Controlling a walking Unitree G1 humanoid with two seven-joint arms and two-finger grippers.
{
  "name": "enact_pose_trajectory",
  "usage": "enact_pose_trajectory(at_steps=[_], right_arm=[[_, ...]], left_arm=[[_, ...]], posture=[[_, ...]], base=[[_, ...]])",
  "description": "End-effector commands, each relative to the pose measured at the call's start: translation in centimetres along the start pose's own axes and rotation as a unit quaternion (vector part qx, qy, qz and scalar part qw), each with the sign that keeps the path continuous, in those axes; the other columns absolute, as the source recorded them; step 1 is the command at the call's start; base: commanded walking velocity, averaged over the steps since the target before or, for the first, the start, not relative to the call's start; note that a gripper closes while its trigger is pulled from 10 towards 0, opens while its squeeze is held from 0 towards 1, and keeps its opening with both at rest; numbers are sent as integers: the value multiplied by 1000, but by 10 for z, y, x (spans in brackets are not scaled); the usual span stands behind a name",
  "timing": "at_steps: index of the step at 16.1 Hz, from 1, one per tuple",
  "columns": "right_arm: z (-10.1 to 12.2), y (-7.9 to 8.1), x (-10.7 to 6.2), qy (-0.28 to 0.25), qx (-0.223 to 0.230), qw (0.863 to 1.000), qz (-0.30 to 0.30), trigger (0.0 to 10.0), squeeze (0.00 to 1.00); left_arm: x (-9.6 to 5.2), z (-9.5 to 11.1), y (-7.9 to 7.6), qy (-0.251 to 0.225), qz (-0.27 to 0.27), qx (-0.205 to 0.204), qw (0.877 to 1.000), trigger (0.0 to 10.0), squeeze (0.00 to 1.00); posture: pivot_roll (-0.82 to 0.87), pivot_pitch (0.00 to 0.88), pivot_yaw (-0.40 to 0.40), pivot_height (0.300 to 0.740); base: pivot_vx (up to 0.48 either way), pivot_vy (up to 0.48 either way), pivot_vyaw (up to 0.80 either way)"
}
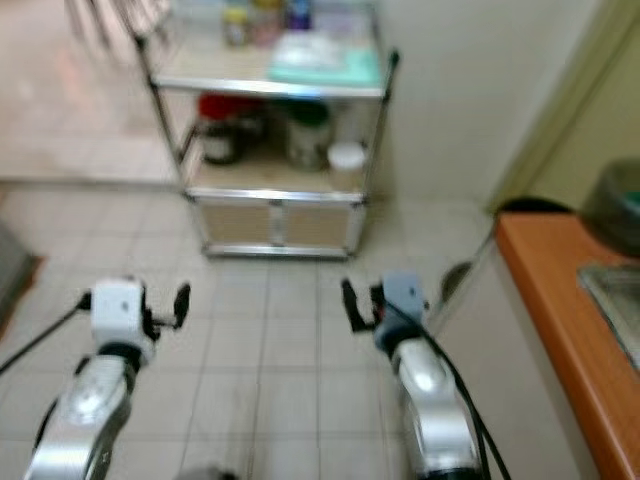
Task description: Kitchen organization
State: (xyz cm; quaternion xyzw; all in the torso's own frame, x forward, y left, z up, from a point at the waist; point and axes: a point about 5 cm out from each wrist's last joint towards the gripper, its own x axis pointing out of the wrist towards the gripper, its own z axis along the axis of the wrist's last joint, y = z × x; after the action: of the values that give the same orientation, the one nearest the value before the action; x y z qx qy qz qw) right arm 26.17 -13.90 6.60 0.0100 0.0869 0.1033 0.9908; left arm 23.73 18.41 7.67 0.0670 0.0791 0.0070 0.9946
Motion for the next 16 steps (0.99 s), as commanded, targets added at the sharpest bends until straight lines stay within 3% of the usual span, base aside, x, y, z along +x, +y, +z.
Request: enact_pose_trajectory(at_steps=[1, 2, 4, 5, 6, 7, 8, 9, 12, 15, 16], right_arm=[[9, 3, 0, -11, 7, 1000, 0, 10000, 1000], [15, 8, 1, -18, 14, 1000, 3, 10000, 1000], [17, 12, 3, -14, 24, 1000, -8, 10000, 1000], [23, 14, 2, -19, 37, 999, -18, 10000, 1000], [30, 15, 2, -26, 45, 998, -29, 10000, 1000], [36, 14, 1, -34, 55, 997, -36, 10000, 1000], [39, 13, 1, -38, 51, 997, -40, 10000, 1000], [45, 12, 1, -45, 47, 997, -44, 10000, 1000], [63, 11, 3, -64, 56, 995, -46, 10000, 1000], [63, 7, 2, -62, 49, 995, -57, 10000, 1000], [61, 7, -1, -63, 53, 995, -57, 10000, 1000]], left_arm=[[-4, 5, 0, -1, -6, 31, 1000, 10000, 0], [-5, 10, 0, -6, -11, 52, 999, 10000, 0], [-7, 16, -6, -10, -48, 49, 998, 10000, 0], [-6, 18, -8, 7, -70, 45, 996, 10000, 502], [-3, 23, -7, 4, -66, 42, 997, 10000, 549], [0, 31, -8, -15, -68, 38, 997, 10000, 506], [1, 34, -9, -17, -73, 53, 996, 10000, 298], [5, 38, -12, -14, -82, 64, 994, 10000, 0], [10, 56, -19, -15, -116, 3, 993, 10000, 0], [16, 46, -11, 25, -78, 17, 997, 10000, 0], [15, 46, -11, 15, -74, -41, 996, 10000, 0]], posture=[[29, 0, -16, 740], [37, 0, -8, 740], [18, 0, 6, 740], [10, 0, 13, 740], [7, 0, 18, 740], [7, 0, 19, 740], [8, 0, 18, 740], [5, 0, 21, 740], [-6, 0, 41, 740], [1, 0, 33, 740], [23, 0, 19, 740]], base=[[0, 0, -800], [0, 0, -800], [0, 0, -800], [0, 480, -800], [0, 480, -800], [0, 480, -800], [0, 0, -800], [0, 0, -800], [0, 0, -800], [0, 0, -800], [0, 0, -800]])
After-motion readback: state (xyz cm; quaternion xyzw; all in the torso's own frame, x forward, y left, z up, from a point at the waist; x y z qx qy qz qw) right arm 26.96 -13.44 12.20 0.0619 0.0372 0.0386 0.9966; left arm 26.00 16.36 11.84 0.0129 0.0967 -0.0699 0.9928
